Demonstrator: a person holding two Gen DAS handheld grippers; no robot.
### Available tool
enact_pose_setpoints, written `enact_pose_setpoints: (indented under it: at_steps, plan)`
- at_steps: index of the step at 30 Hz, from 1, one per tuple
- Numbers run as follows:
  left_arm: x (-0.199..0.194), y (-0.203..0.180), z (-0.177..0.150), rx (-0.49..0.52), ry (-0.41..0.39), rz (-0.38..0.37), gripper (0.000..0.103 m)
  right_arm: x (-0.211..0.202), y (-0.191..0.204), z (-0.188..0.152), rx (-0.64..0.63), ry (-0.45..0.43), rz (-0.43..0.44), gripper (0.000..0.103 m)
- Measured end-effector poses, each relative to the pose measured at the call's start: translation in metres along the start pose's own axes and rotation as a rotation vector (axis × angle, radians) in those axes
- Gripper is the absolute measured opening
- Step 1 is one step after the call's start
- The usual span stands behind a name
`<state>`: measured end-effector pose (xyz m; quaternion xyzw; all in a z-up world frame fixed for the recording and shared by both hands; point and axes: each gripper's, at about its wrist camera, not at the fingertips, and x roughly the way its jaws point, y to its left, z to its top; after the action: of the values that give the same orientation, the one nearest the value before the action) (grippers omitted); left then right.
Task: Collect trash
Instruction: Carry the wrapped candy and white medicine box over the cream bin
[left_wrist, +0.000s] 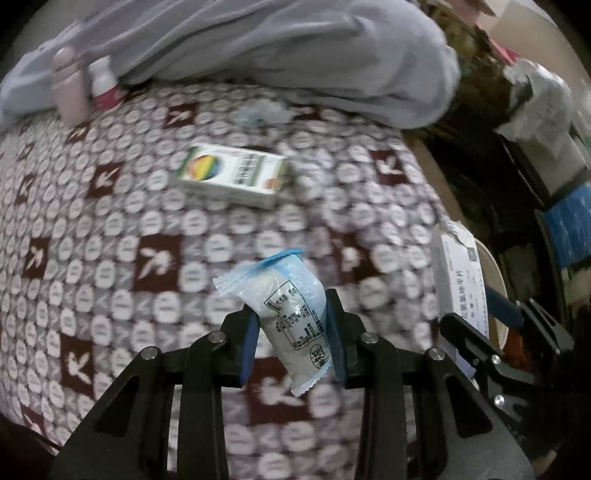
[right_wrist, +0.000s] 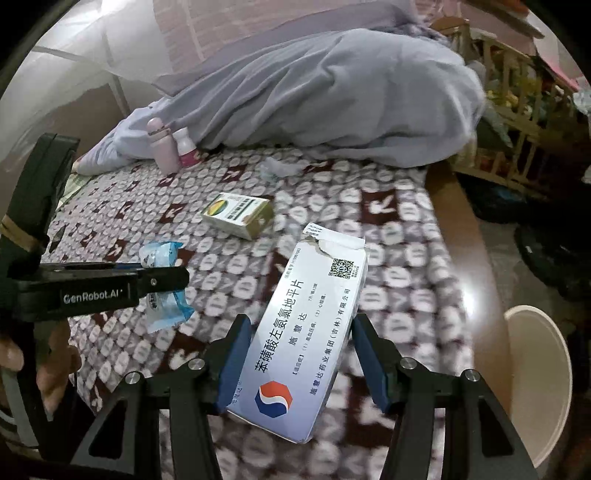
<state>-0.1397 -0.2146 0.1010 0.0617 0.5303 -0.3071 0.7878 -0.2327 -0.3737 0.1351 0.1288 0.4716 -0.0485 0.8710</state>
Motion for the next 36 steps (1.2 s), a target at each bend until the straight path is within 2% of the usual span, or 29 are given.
enact_pose_setpoints:
  at_steps: [14,22,31,36]
  plan:
    - [0.023,-0.112,0.007,0.16,0.018,-0.086,0.031,-0.044,-0.089,-0.026,0.119,-0.026,-0.113,0.055]
    - [0.047,-0.178,0.009,0.246,0.053,-0.163,0.031,-0.062,-0.156,-0.05,0.237,-0.007,-0.196,0.055]
    - [0.079,-0.241,0.008,0.293,0.112,-0.248,0.031,-0.069,-0.219,-0.078,0.364,0.021,-0.265,0.055]
    - [0.092,-0.264,0.007,0.291,0.133,-0.295,0.031,-0.069,-0.245,-0.093,0.418,0.04,-0.285,0.055]
